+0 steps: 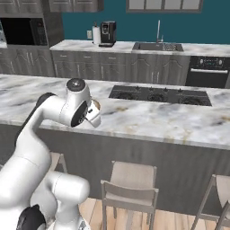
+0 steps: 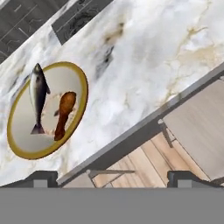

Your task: Place the bowl with the garlic and tomato on the second highest shelf of the fridge. Place the bowl with the fish and chicken drumstick on the top shelf of the fridge.

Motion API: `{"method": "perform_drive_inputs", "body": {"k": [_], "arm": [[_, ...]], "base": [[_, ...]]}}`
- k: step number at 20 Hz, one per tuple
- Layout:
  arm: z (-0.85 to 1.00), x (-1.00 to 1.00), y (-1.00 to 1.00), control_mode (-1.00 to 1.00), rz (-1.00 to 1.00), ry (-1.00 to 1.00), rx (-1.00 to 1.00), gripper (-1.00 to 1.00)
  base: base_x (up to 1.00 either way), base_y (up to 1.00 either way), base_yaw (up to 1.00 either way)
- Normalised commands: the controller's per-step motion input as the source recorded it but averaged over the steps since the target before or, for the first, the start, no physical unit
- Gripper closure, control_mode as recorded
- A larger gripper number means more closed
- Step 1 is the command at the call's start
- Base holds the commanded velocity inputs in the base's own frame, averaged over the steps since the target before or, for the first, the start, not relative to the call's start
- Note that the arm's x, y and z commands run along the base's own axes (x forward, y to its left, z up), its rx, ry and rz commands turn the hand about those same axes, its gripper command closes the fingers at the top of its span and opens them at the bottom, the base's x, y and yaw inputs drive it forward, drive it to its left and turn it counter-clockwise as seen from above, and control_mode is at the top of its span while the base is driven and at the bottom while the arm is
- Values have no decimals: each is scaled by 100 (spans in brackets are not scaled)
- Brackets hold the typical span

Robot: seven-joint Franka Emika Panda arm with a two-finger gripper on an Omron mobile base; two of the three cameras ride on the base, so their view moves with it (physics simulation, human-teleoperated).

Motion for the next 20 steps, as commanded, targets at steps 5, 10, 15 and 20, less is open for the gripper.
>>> {"method": "perform_drive_inputs", "body": {"k": [5, 10, 15, 20], "arm": [[-34, 79, 19, -100, 21, 16, 3, -100], [-53, 57, 18, -100, 9, 14, 3, -100], [-32, 73, 50, -100, -1, 8, 0, -100], [-44, 34, 10, -100, 0, 18, 0, -100]], "base": [[0, 0, 0], [0, 0, 0], [0, 0, 0], [0, 0, 0]]}}
